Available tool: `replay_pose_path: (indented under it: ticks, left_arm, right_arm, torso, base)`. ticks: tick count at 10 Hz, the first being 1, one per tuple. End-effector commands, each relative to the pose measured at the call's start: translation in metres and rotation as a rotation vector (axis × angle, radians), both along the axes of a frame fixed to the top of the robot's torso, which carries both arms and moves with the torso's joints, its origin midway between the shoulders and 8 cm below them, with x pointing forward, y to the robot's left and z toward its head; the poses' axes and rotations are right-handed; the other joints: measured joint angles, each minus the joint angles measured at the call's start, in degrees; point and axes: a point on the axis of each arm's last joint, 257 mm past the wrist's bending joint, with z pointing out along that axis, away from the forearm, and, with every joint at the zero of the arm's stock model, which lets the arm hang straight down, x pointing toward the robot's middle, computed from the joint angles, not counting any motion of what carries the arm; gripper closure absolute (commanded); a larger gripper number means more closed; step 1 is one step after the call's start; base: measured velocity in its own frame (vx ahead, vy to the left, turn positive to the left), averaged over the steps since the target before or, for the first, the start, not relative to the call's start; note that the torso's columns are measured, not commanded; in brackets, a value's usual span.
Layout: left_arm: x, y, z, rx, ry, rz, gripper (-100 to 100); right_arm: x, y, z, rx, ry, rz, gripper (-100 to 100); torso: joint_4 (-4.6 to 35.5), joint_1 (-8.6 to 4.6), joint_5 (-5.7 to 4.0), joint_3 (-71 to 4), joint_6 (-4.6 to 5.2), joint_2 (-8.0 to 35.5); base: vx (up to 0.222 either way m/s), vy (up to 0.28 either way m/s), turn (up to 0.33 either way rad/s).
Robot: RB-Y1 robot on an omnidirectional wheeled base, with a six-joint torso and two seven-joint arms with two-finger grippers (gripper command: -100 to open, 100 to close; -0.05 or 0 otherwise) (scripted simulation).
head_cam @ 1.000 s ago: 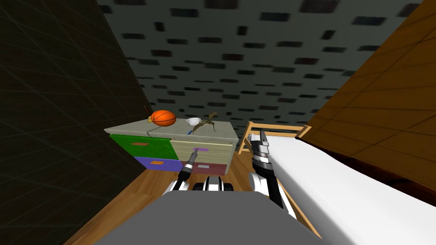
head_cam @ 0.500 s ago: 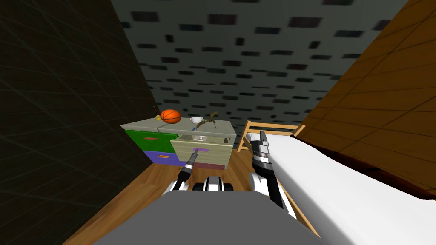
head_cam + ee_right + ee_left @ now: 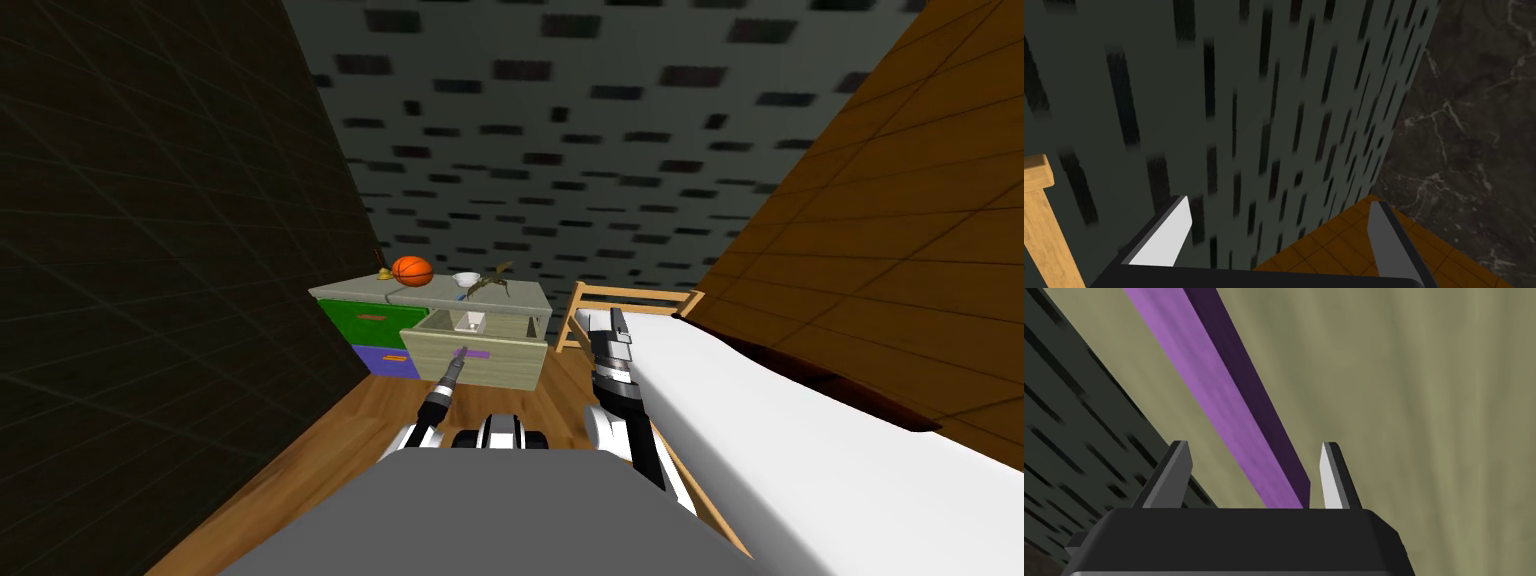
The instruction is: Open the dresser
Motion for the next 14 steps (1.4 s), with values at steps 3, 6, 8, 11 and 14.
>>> replay_pose_path:
  ticks: [3,6,8,11,14]
  left_arm:
    - [0.018,0.003,0.026,0.002,0.003,0.006,-100]
    - [0.027,0.004,0.043,0.002,0.003,0.010,-100]
    - [0.027,0.006,0.039,0.002,0.020,0.012,-100]
    - [0.026,0.007,0.034,0.001,0.037,0.015,0]
    - [0.026,0.007,0.031,0.001,0.043,0.016,0]
  right_arm:
    - [0.000,0.000,0.000,0.000,0.000,0.000,0]
    - [0.000,0.000,0.000,0.000,0.000,0.000,0]
    - [0.000,0.000,0.000,0.000,0.000,0.000,0]
    - [0.000,0.000,0.000,0.000,0.000,0.000,0]
    - [0.000,0.000,0.000,0.000,0.000,0.000,0]
  torso:
    - [0.2,-0.04,-0.01,0.3,0.01,0.5]
    - [0.2,-0.07,-0.04,0.3,-0.02,0.6]
    - [0.5,-0.16,-0.19,0.5,-0.07,0.9]
    - [0.3,-0.10,-0.07,0.4,-0.01,0.6]
    - [0.2,-0.06,-0.01,0.3,0.00,0.5]
  base:
    - [-0.029,0.003,-0.013]
    - [-0.036,-0.003,-0.014]
    - [-0.024,-0.004,-0.010]
    - [0.000,0.000,0.000]
    - [0.000,0.000,0.000]
